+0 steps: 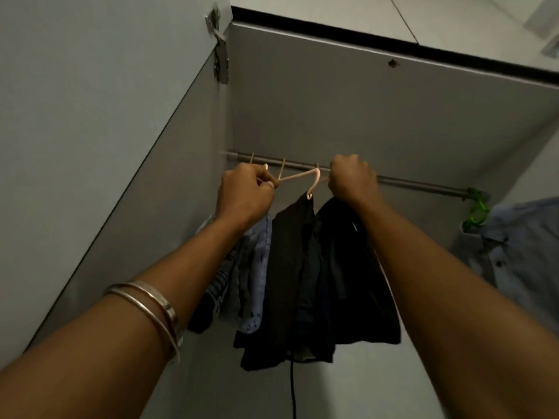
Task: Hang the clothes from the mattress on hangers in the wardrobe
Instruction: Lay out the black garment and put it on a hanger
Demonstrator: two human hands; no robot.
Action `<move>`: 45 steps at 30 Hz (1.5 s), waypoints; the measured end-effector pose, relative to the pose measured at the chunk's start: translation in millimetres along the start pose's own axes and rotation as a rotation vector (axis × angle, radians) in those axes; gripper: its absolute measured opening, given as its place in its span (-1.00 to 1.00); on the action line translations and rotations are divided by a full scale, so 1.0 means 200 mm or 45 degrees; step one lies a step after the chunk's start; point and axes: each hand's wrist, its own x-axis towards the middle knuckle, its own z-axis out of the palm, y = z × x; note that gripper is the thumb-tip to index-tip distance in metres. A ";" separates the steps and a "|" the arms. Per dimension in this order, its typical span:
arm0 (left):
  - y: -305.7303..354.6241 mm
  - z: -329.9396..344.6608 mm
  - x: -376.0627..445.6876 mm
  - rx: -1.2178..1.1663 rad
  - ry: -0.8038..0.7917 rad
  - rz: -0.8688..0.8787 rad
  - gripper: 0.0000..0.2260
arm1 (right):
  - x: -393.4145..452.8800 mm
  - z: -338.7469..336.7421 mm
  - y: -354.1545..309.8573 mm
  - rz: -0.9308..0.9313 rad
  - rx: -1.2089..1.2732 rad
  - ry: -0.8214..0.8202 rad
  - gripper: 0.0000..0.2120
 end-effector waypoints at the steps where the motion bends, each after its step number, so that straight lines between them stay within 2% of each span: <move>1: 0.01 0.00 -0.01 0.004 -0.016 0.004 -0.82 | -0.01 -0.01 0.01 0.009 0.004 -0.019 -0.80; 6: 0.08 -0.02 -0.11 0.115 -0.096 -0.021 -0.83 | -0.14 -0.01 0.06 0.031 0.209 -0.094 -0.73; 12: 0.20 -0.02 -0.31 0.251 -0.231 -0.099 -0.84 | -0.38 -0.08 0.17 -0.025 0.381 -0.196 -0.46; 15: 0.27 -0.02 -0.51 0.297 -0.295 -0.164 -0.85 | -0.62 -0.16 0.21 -0.053 0.432 -0.251 -0.57; 18: 0.33 -0.04 -0.79 0.319 -0.368 -0.275 -0.85 | -0.91 -0.22 0.26 0.008 0.612 -0.257 -0.67; 24: 0.49 -0.15 -1.47 0.261 -0.512 -0.579 -0.83 | -1.62 -0.36 0.37 0.313 1.066 -0.346 -0.76; 28: 0.63 -0.24 -1.88 0.153 -0.553 -0.778 -0.80 | -2.06 -0.56 0.44 0.482 1.201 -0.399 -0.77; 35: 0.95 -0.26 -2.61 -0.169 -0.668 -1.148 -0.77 | -2.86 -0.99 0.73 0.831 1.197 -0.527 -0.81; 39: 1.24 -0.22 -3.01 -0.436 -0.831 -1.343 -0.81 | -3.27 -1.43 0.92 1.014 0.991 -0.540 -0.80; 44: 1.74 -0.24 -3.52 -0.716 -1.270 -1.506 -0.85 | -3.74 -2.08 1.04 1.325 0.596 -0.541 -0.85; 45: 1.88 -0.27 -3.62 -0.763 -1.454 -1.486 -0.85 | -3.84 -2.27 1.03 1.410 0.470 -0.533 -0.86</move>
